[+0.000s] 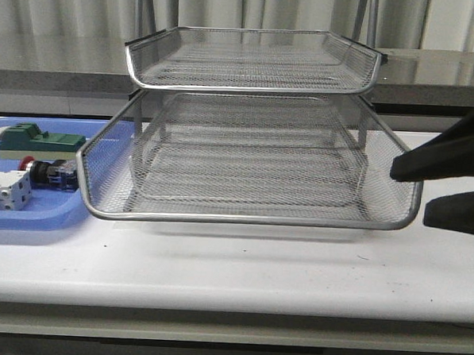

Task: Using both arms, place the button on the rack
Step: 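Pull the middle mesh tray out toward the robot with the right gripper, then open the right gripper and withdraw it from the tray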

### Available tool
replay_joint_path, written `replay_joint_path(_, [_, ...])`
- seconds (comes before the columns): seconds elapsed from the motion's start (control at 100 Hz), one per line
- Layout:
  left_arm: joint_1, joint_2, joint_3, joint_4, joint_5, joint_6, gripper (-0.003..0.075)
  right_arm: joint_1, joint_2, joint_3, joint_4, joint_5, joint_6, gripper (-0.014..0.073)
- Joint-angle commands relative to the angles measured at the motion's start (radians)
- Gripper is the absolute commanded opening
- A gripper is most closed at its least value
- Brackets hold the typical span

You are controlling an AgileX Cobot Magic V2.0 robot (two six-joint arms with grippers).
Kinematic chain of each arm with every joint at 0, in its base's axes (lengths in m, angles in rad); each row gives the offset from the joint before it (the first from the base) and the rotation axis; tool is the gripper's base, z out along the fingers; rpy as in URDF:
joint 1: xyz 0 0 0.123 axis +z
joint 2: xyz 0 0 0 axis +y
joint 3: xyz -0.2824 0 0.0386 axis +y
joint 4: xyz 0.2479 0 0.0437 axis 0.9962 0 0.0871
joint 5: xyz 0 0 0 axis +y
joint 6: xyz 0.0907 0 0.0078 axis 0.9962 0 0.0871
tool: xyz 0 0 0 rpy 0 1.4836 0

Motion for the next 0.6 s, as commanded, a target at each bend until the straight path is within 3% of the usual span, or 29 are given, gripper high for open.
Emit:
replay_joint_path(0.0, [0.0,-0.032,0.044,-0.004,-0.079,-0.005,-0.002,-0.005,-0.077,-0.014,-0.073,0.002,0.089,0.0416])
replay_joint_path(0.29, [0.0,-0.032,0.044,-0.004,-0.079,-0.005,-0.002,-0.005,-0.297,-0.08,-0.643,-0.024,0.544,0.0414])
replay_joint_path(0.48, [0.0,-0.032,0.044,-0.004,-0.079,-0.005,-0.002,-0.005,-0.41,-0.217,-1.158,0.108,0.916,0.041])
replay_joint_path(0.59, [0.0,-0.032,0.044,-0.004,-0.079,-0.005,-0.002,-0.005,-0.475,-0.295,-1.379,0.199,1.064,0.041])
